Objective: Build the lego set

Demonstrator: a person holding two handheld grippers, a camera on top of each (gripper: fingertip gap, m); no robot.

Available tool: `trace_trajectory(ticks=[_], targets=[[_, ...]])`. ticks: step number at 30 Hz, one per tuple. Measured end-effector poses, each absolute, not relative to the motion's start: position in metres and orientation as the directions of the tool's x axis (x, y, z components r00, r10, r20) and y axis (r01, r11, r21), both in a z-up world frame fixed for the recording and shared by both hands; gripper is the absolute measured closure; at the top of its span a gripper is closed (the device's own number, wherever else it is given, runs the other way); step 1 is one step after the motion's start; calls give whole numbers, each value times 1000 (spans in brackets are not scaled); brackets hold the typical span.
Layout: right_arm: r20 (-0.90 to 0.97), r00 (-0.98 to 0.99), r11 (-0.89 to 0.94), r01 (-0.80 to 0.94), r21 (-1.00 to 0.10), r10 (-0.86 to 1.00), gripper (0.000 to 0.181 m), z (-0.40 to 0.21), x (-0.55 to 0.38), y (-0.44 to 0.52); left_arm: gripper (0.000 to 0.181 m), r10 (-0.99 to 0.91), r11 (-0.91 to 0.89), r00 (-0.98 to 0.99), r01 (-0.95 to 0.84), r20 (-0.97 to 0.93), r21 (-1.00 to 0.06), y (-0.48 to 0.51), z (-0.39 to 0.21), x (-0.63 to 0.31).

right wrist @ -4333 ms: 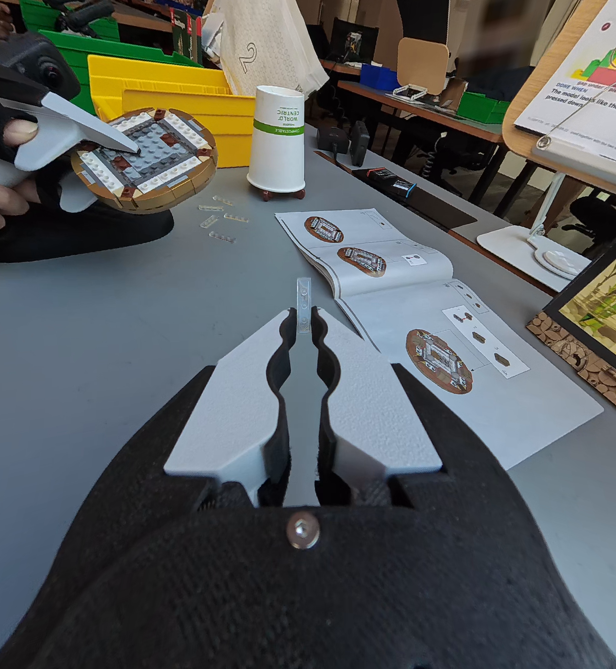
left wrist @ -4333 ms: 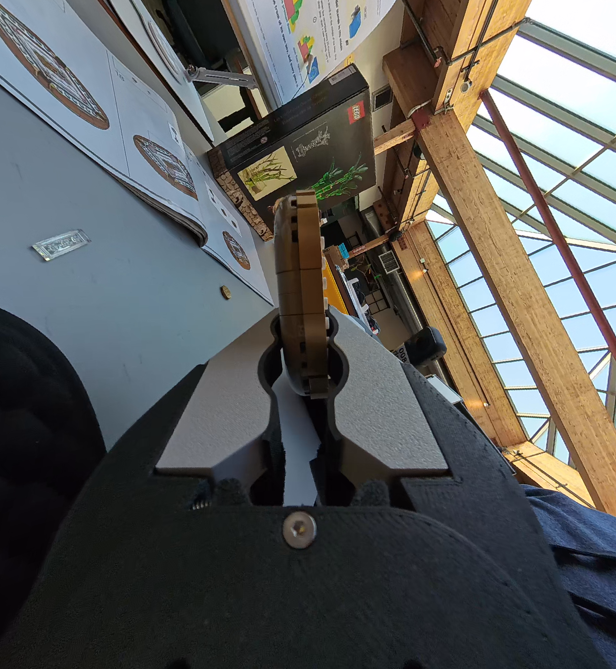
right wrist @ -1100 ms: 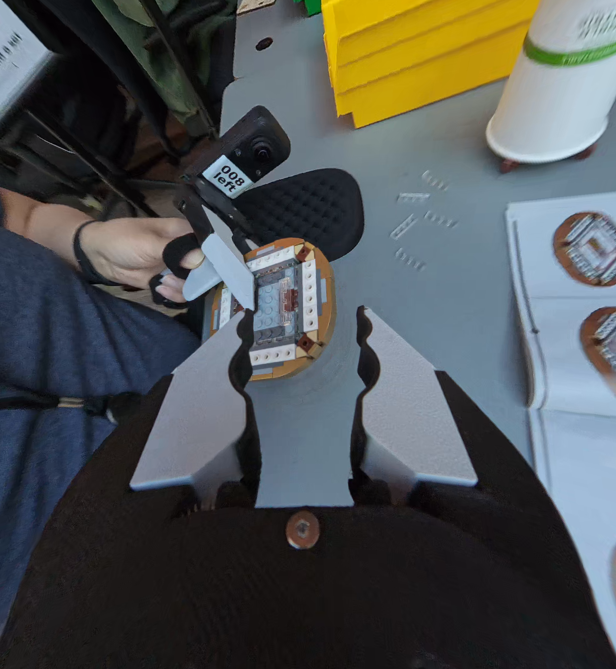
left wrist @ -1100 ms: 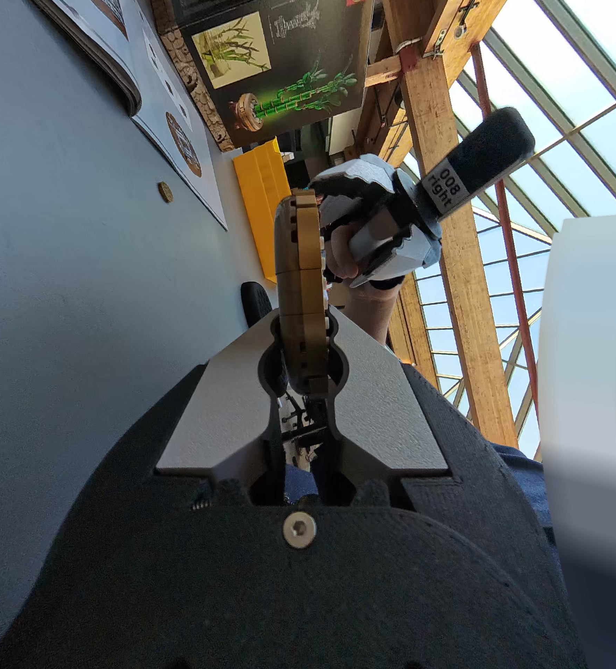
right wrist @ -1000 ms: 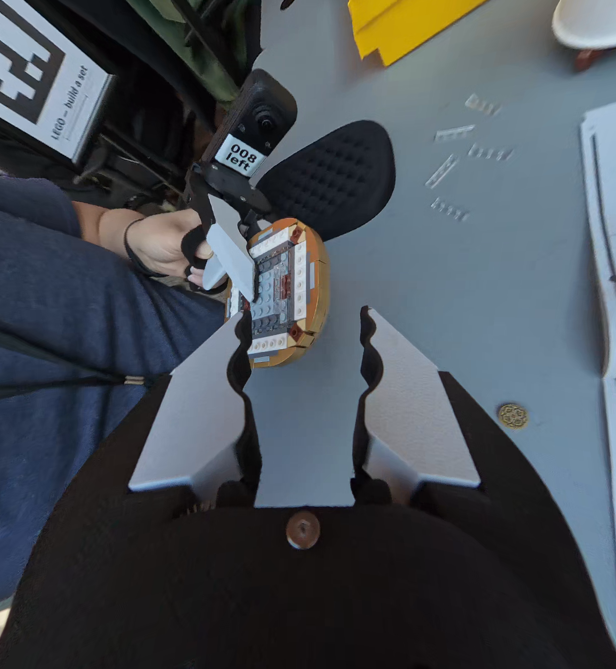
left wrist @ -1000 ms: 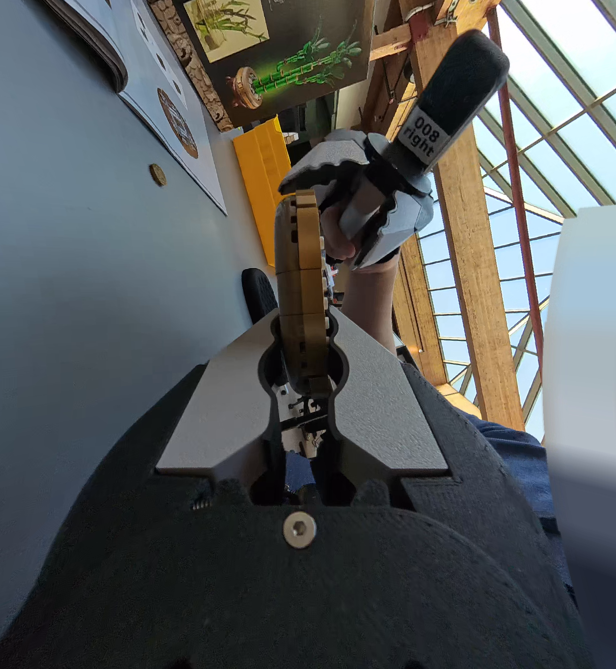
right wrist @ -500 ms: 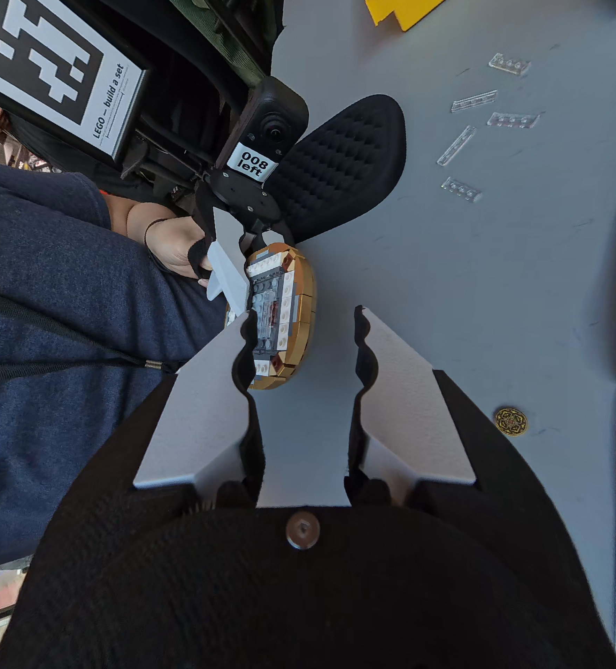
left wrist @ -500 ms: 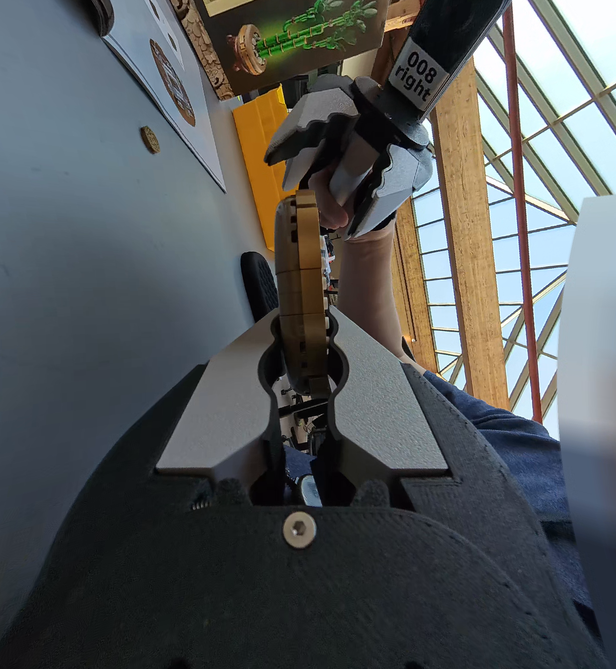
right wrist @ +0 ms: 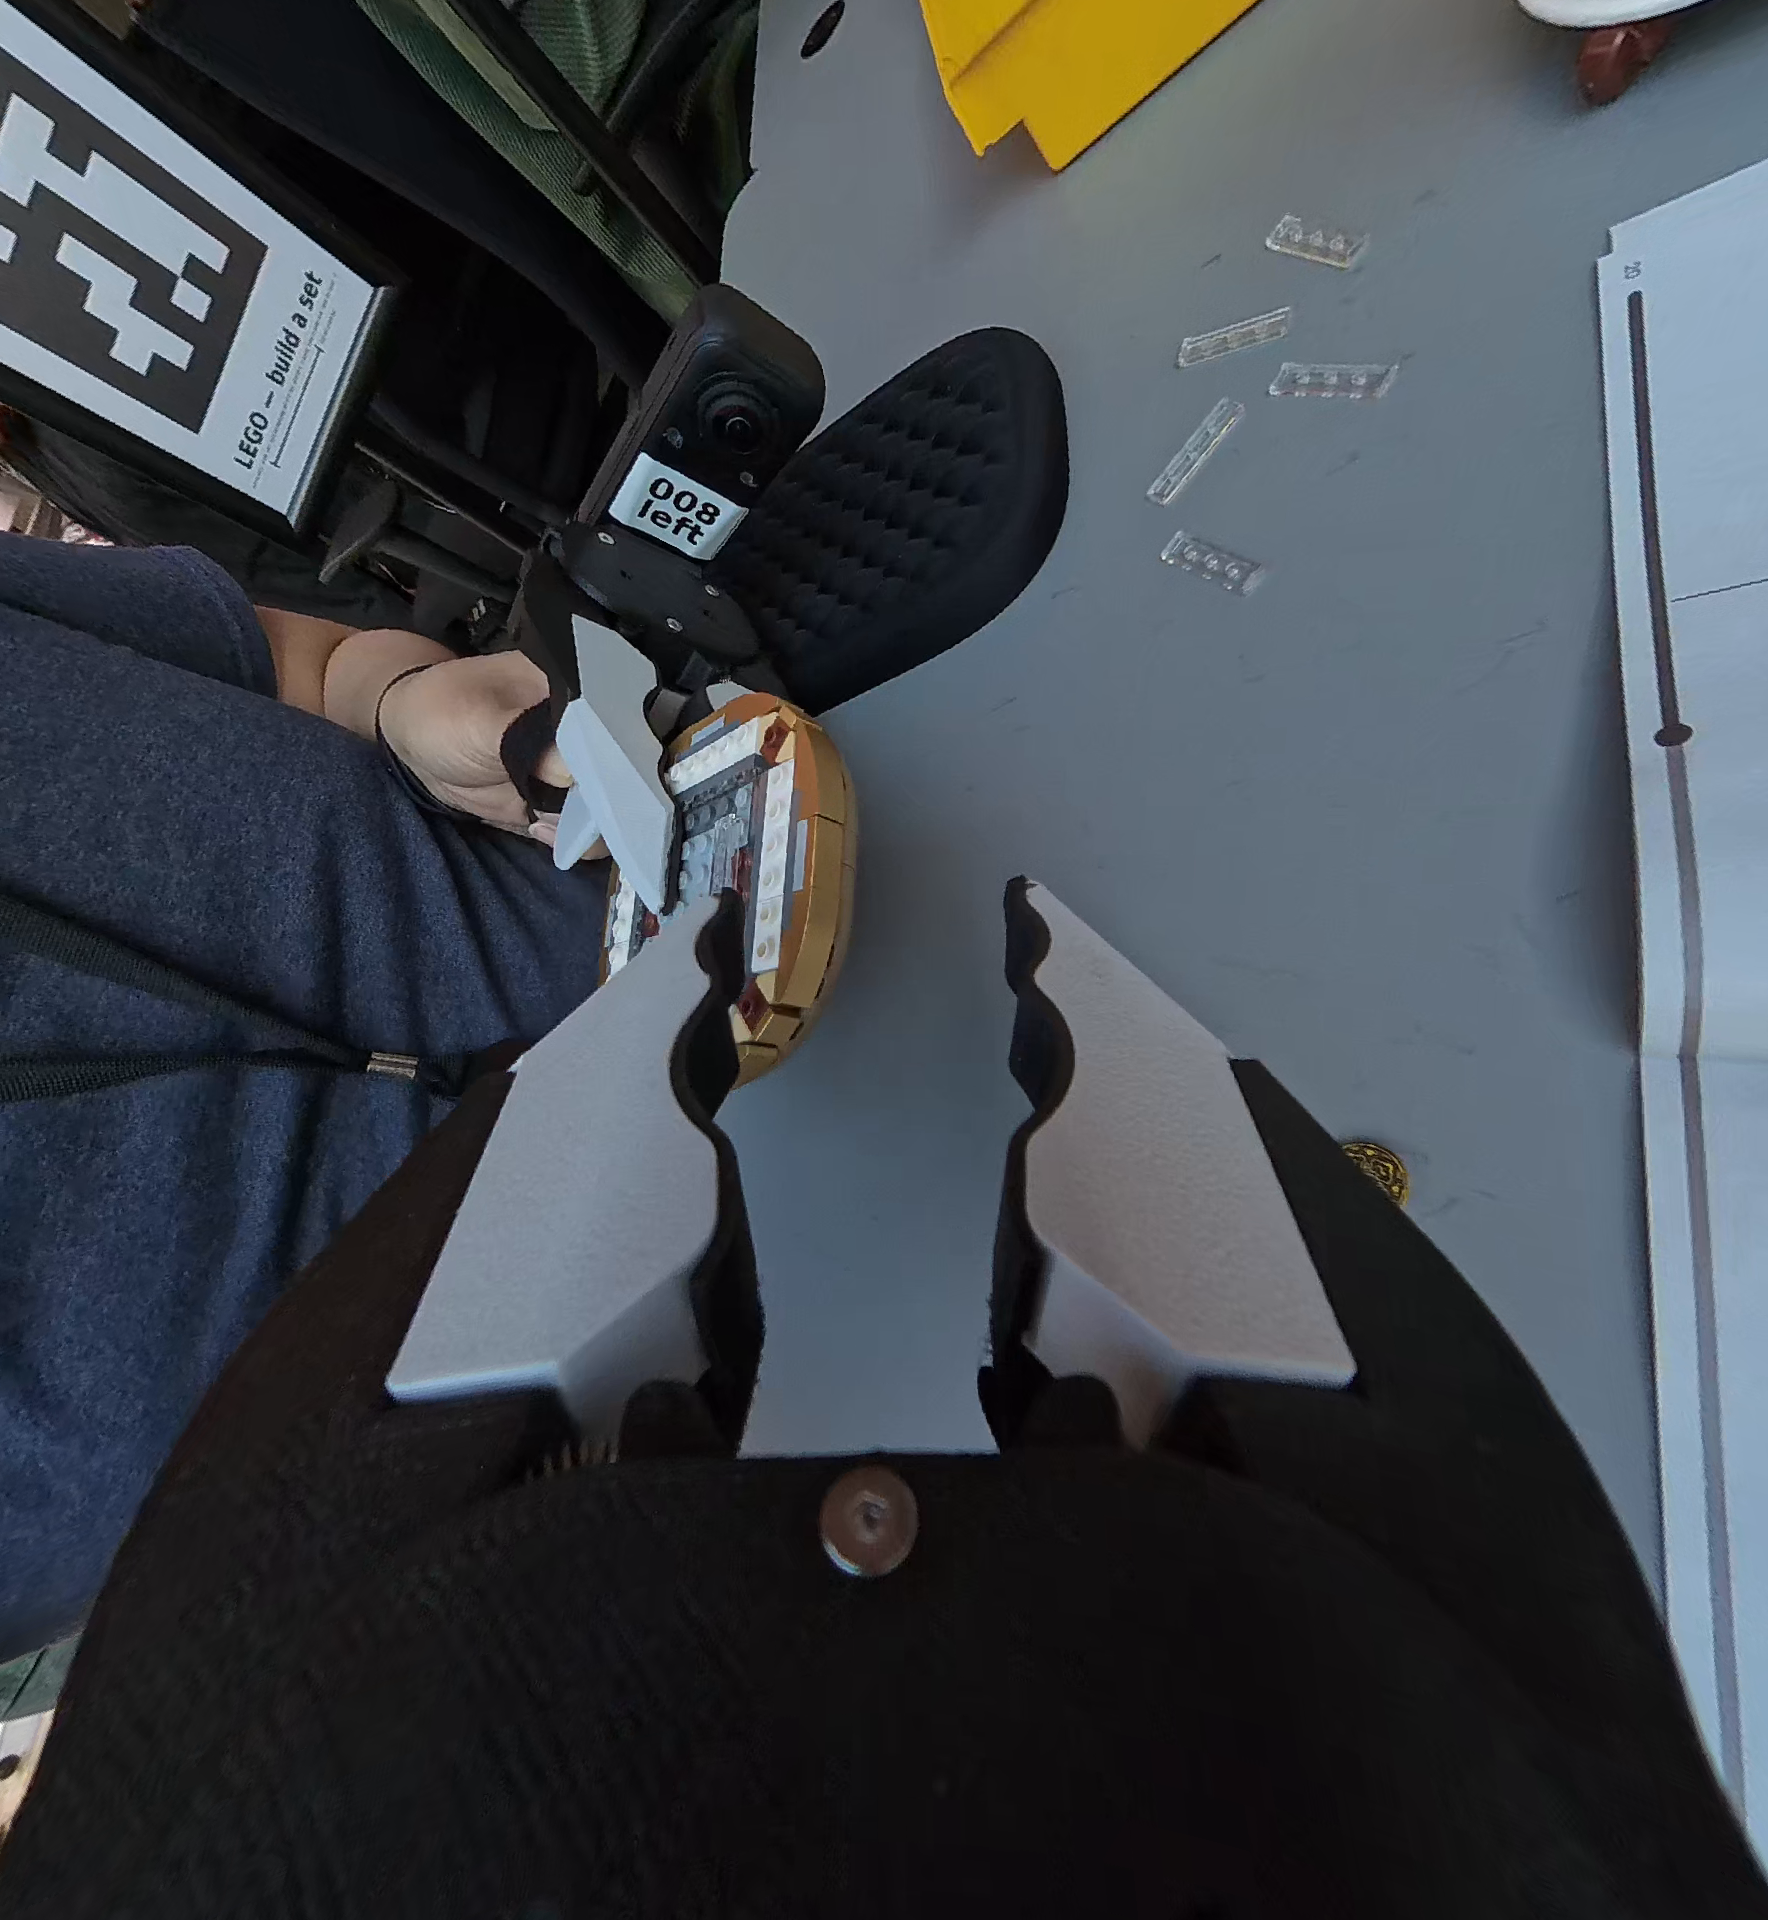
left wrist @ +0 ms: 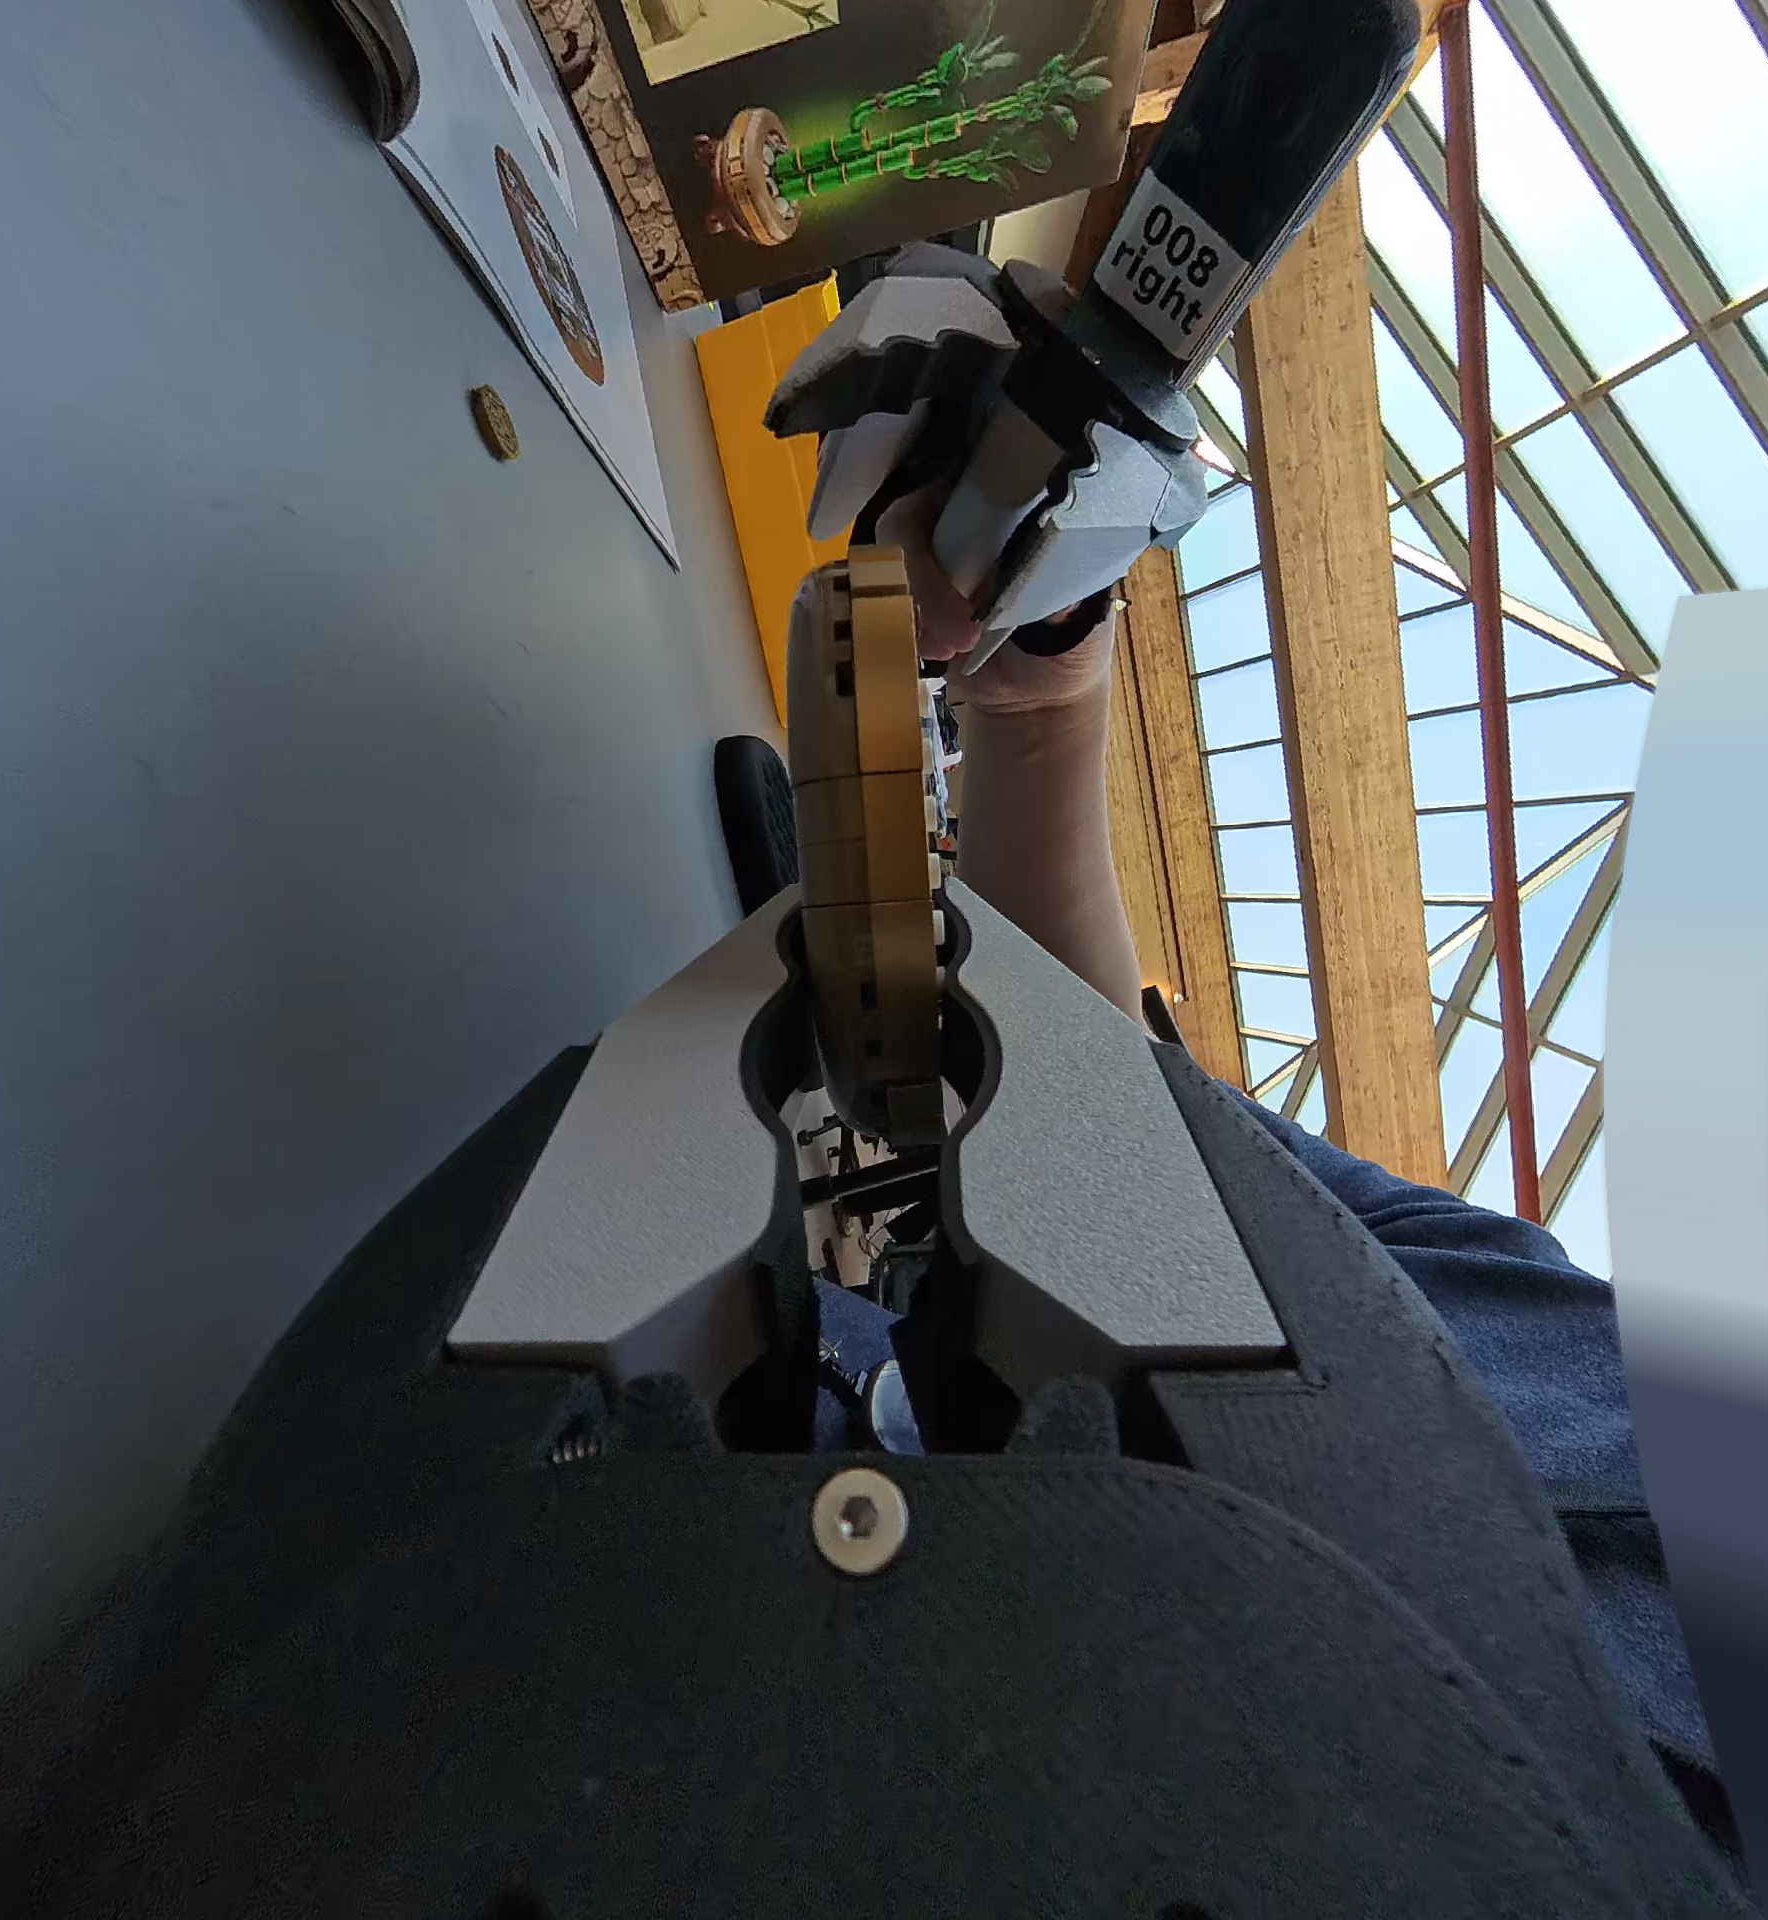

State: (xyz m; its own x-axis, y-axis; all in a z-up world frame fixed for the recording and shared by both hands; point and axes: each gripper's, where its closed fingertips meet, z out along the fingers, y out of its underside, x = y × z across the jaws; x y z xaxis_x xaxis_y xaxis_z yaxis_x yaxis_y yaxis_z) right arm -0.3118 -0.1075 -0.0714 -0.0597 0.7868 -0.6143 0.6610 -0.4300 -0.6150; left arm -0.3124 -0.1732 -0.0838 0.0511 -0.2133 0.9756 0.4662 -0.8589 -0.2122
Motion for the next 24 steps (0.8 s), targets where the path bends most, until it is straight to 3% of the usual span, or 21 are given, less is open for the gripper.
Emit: trace_trajectory(ticks=[9, 13, 15, 18, 20, 24], targets=[[-624, -51, -465, 620, -631, 779, 132, -82, -309, -100, 164, -214, -849, 44, 487, 976, -208, -172, -85, -321], [-593, -61, -489, 503, -713, 803, 132, -79, -311, -81, 164, -206, -839, 42, 507, 978, -198, -168, -85, -328], [-428, 64, -419, 377, -826, 902, 132, -80, -308, -46, 164, -212, -837, 54, 506, 976, -210, -168, -84, -329], [-94, 263, -146, 185, -972, 960, 133, -58, -292, -11, 164, -214, -834, 61, 509, 975, -215, -166, -83, -330], [-6, 349, -50, 116, -992, 937, 133, -46, -279, -5, 163, -212, -832, 62, 511, 975, -214, -165, -83, -331], [195, 558, 139, 142, -980, 807, 132, -41, -245, 11, 163, -204, -834, 64, 511, 977, -208, -165, -84, -330]])
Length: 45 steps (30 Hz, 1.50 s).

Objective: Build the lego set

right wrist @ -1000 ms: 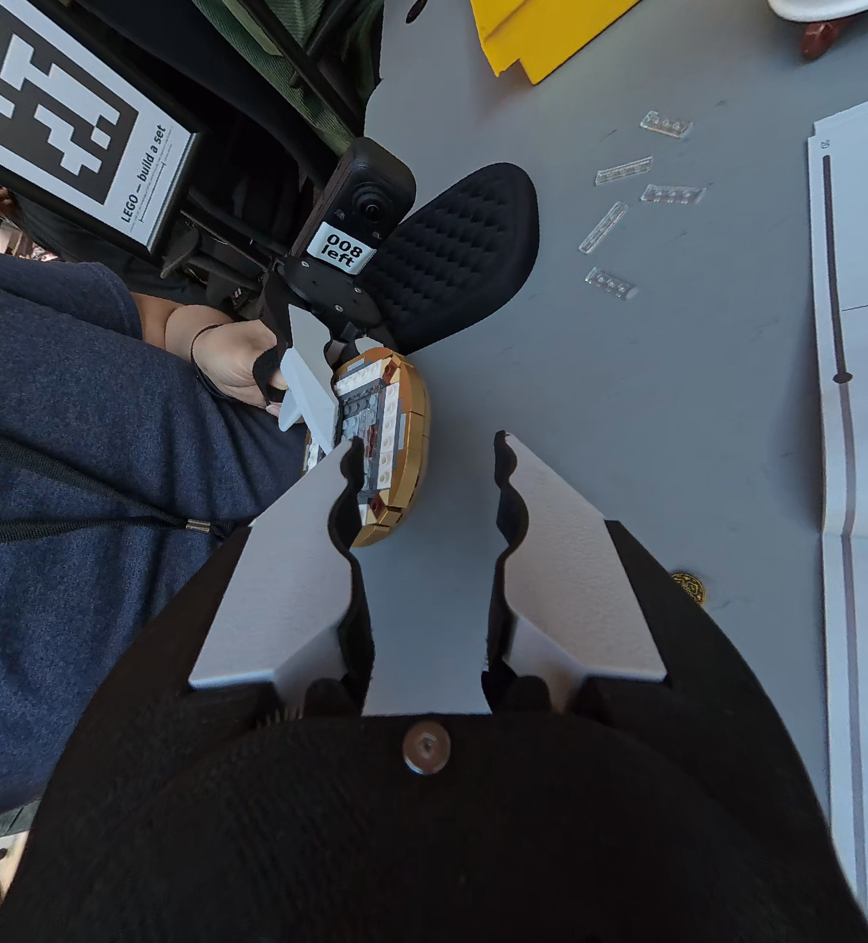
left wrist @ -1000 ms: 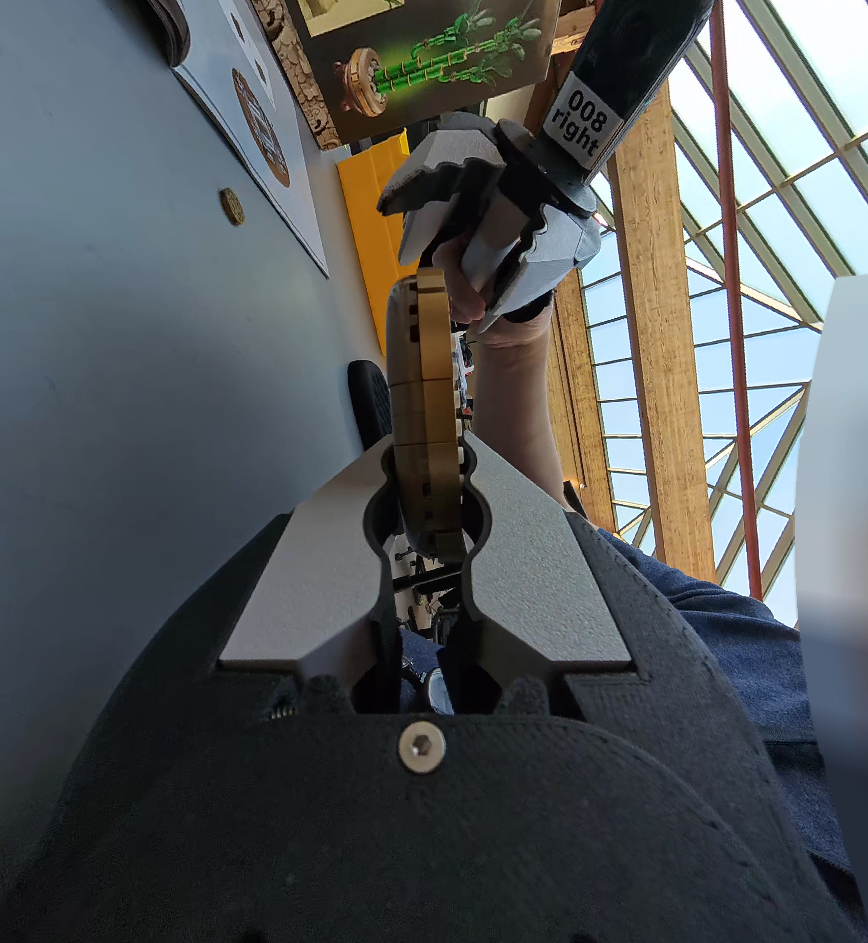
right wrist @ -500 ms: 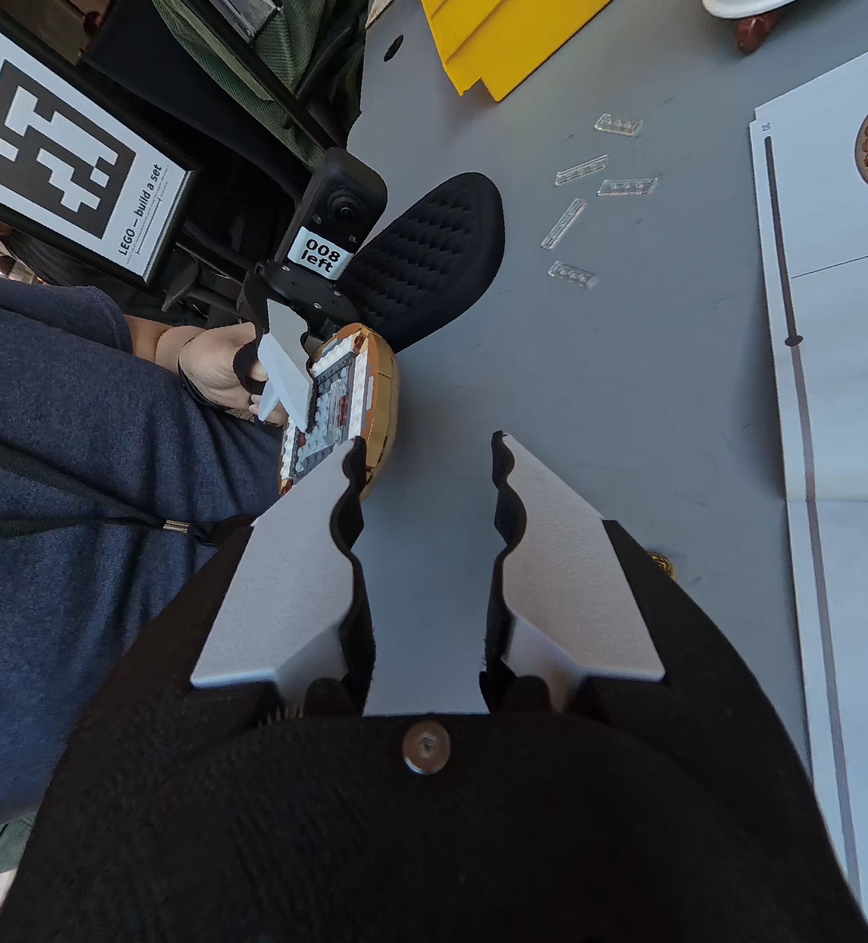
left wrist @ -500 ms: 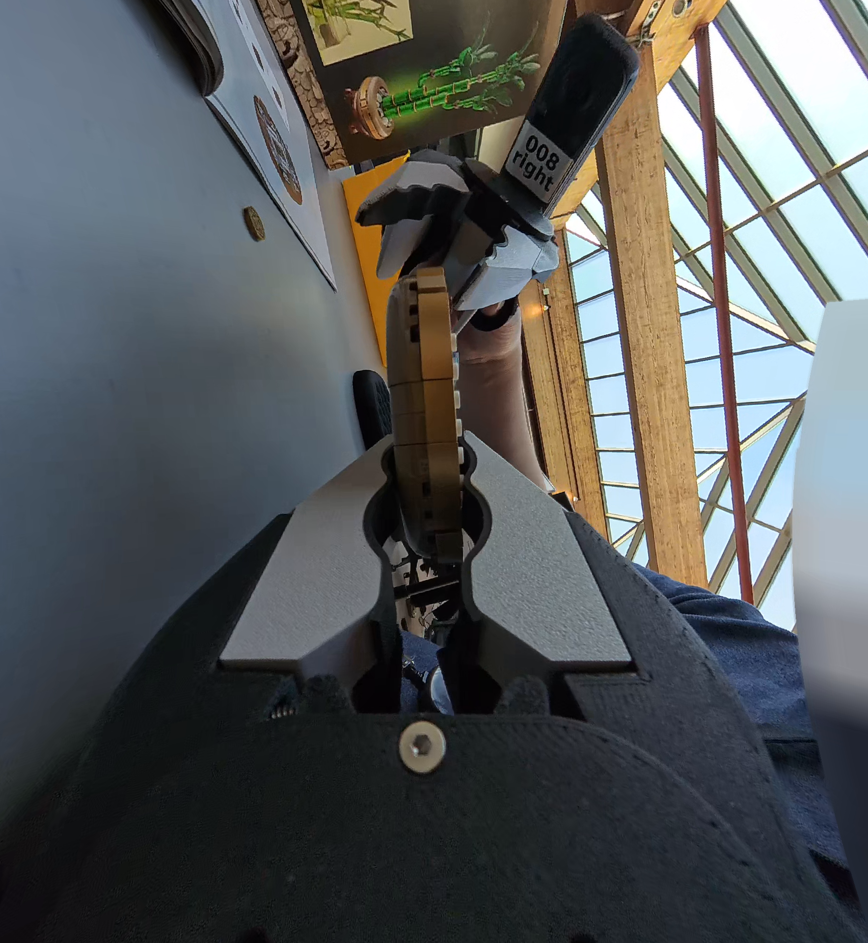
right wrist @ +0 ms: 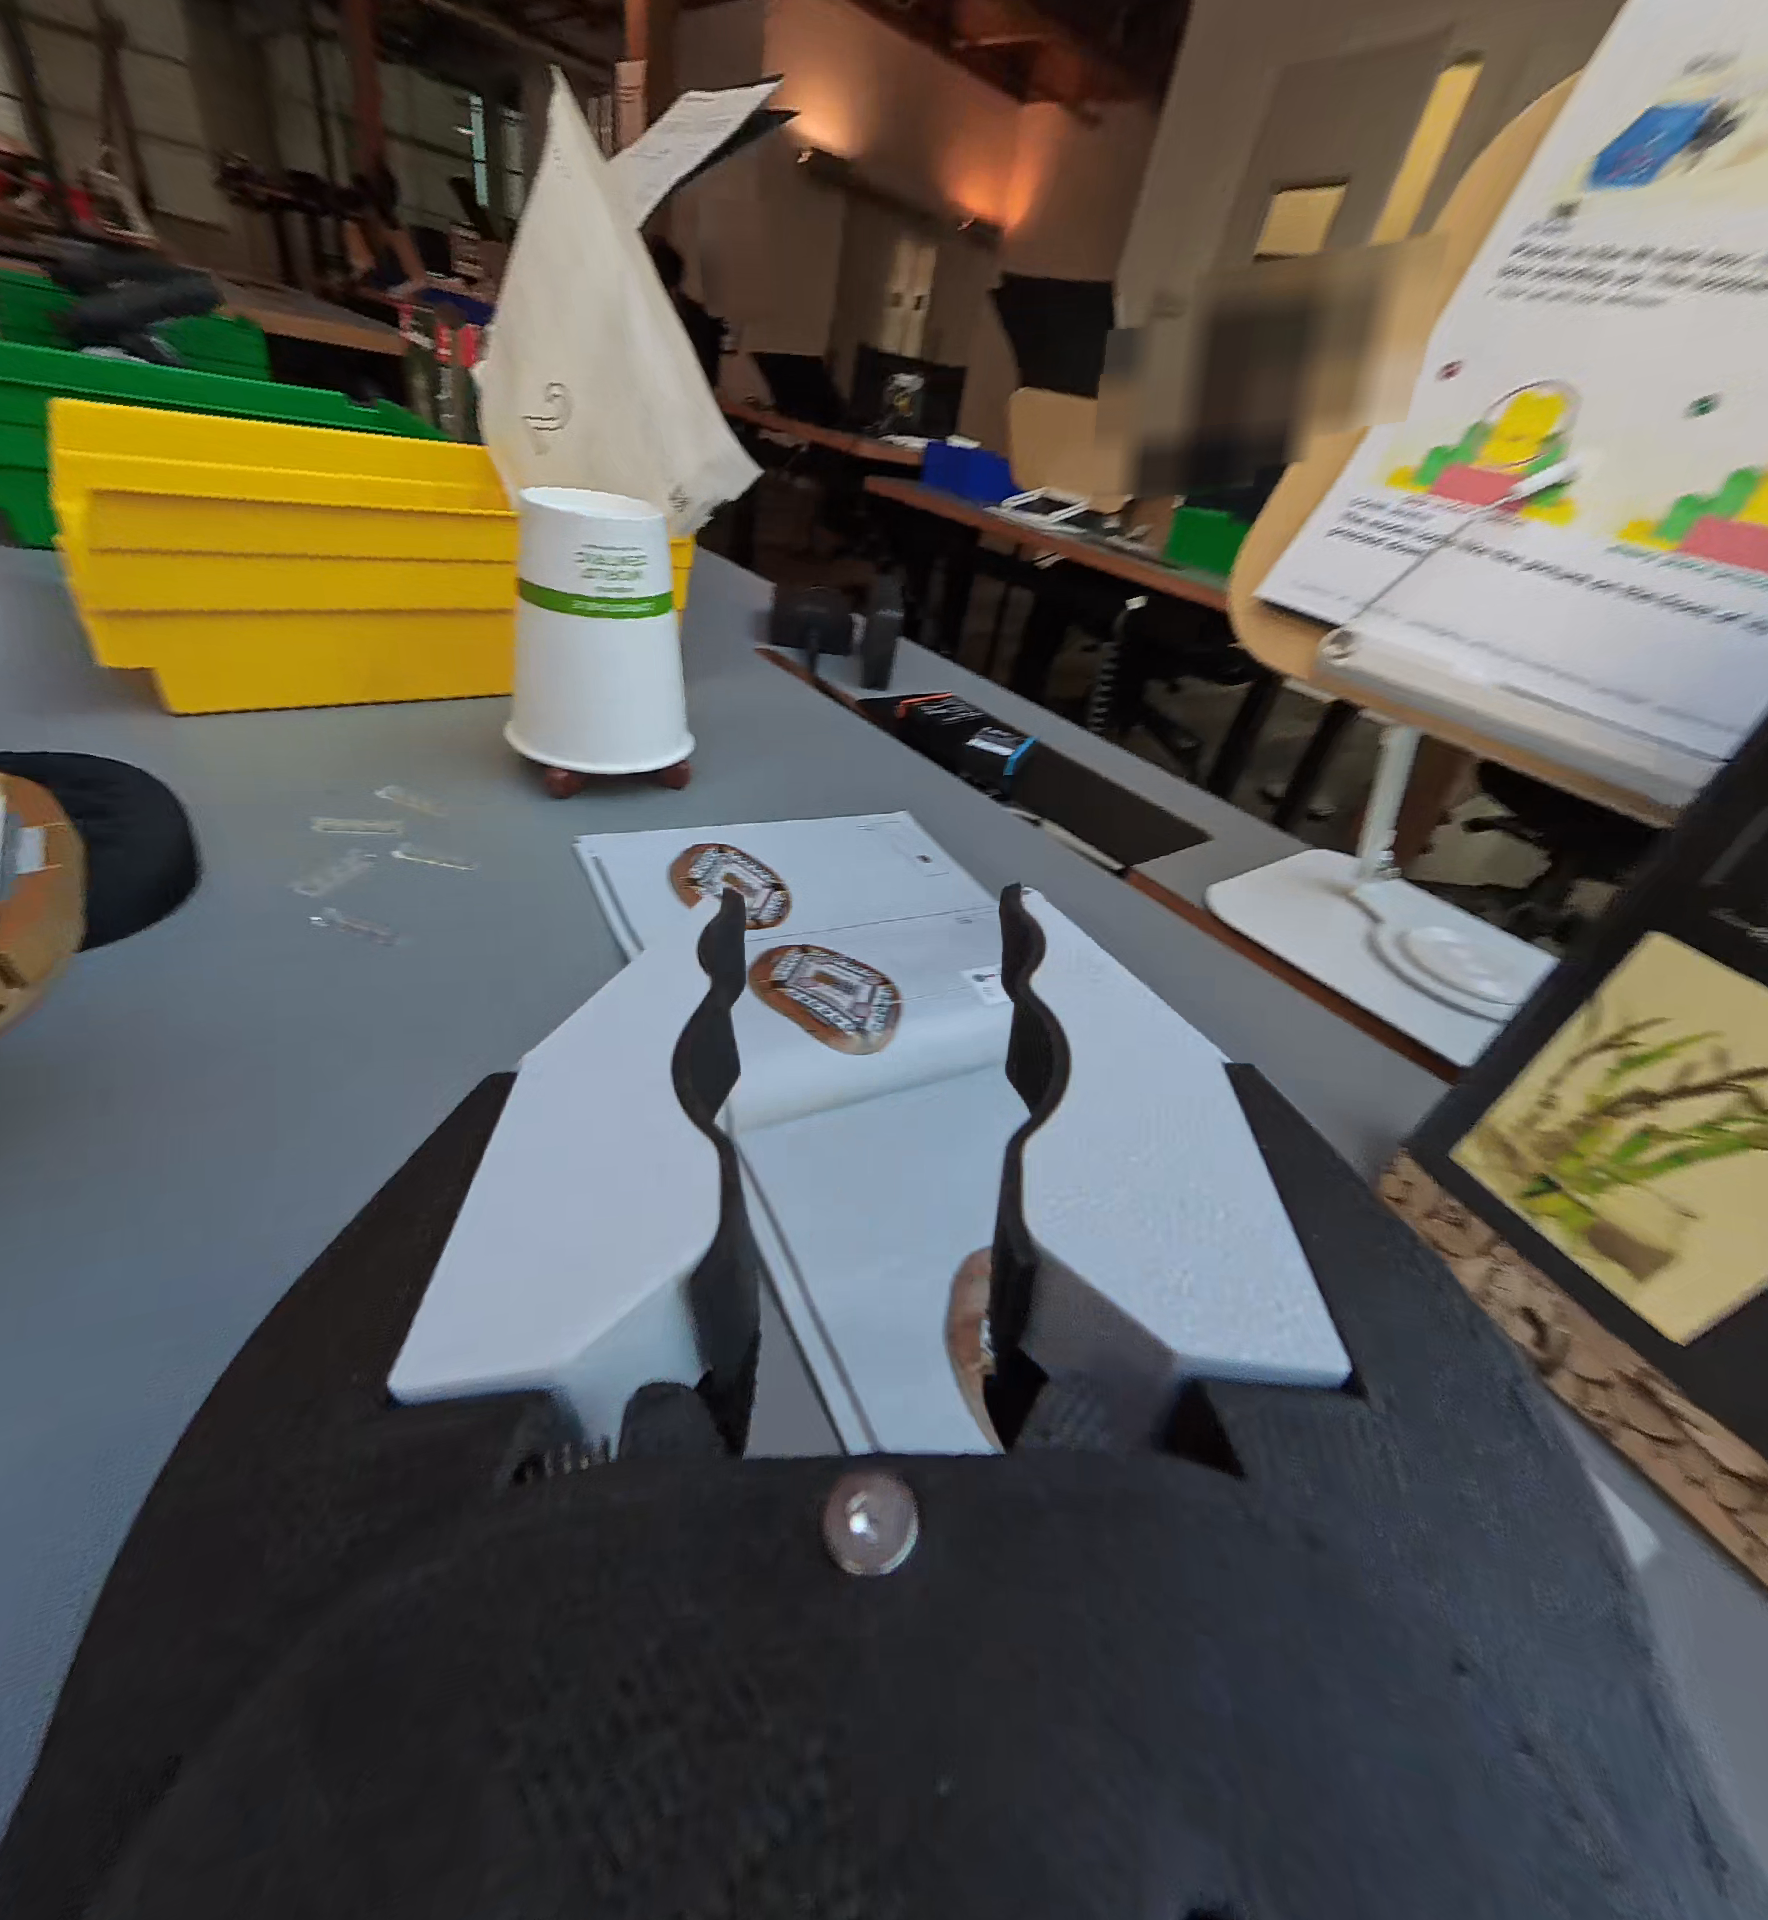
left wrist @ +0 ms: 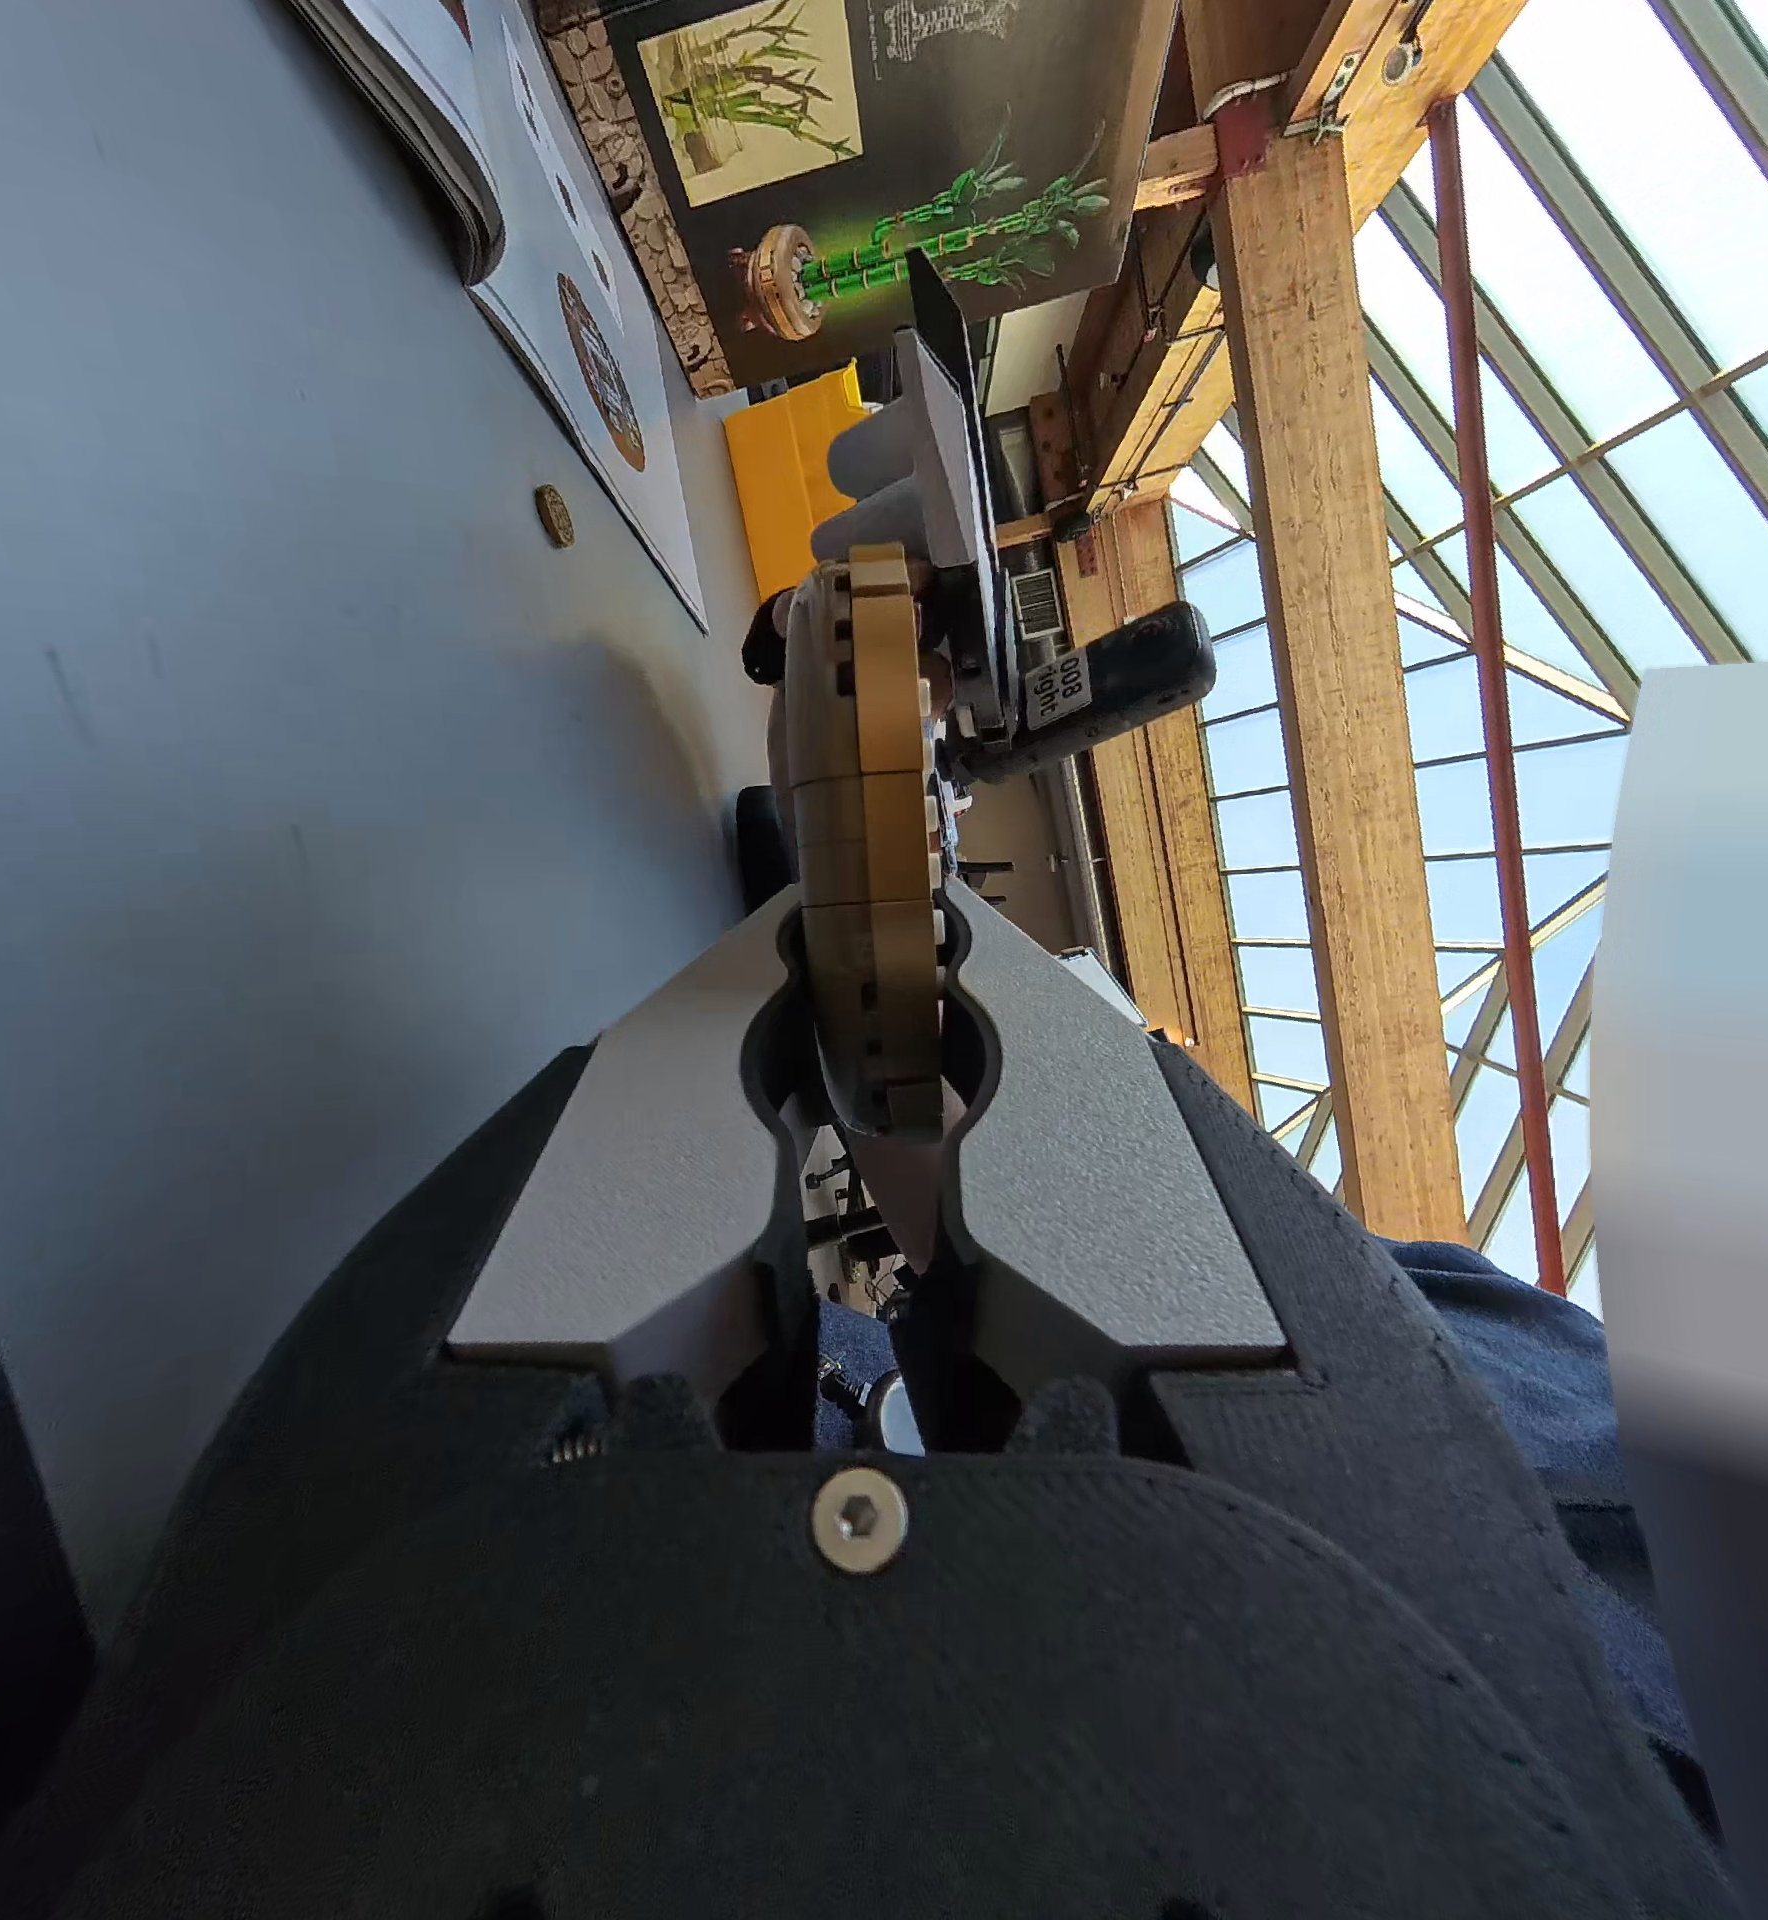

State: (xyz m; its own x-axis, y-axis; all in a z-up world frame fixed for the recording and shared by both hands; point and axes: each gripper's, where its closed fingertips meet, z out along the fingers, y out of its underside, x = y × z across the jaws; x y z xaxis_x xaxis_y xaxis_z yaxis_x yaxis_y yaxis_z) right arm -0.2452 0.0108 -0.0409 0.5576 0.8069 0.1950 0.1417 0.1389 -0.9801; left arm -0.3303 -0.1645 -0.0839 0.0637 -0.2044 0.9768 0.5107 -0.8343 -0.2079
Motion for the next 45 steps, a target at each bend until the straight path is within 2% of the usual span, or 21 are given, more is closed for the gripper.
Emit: trace_trajectory(ticks=[3, 5, 9, 16, 45], targets=[[264, 693, 205, 169, -964, 671, 119, -28, -218, 25, 164, -194, -838, 68, 508, 979, -201, -165, -86, -330], [262, 743, 211, 164, -963, 616, 119, -26, -205, 33, 164, -186, -840, 70, 506, 980, -196, -166, -87, -330], [175, 775, 185, 76, -980, 608, 120, -20, -192, 37, 164, -185, -836, 69, 514, 980, -194, -163, -86, -330], [149, 781, 195, 35, -980, 607, 122, -14, -186, 35, 164, -193, -830, 60, 523, 979, -196, -158, -83, -329], [90, 770, 144, -2, -990, 632, 125, -19, -183, 38, 164, -198, -804, 69, 560, 978, -202, -153, -80, -341]])
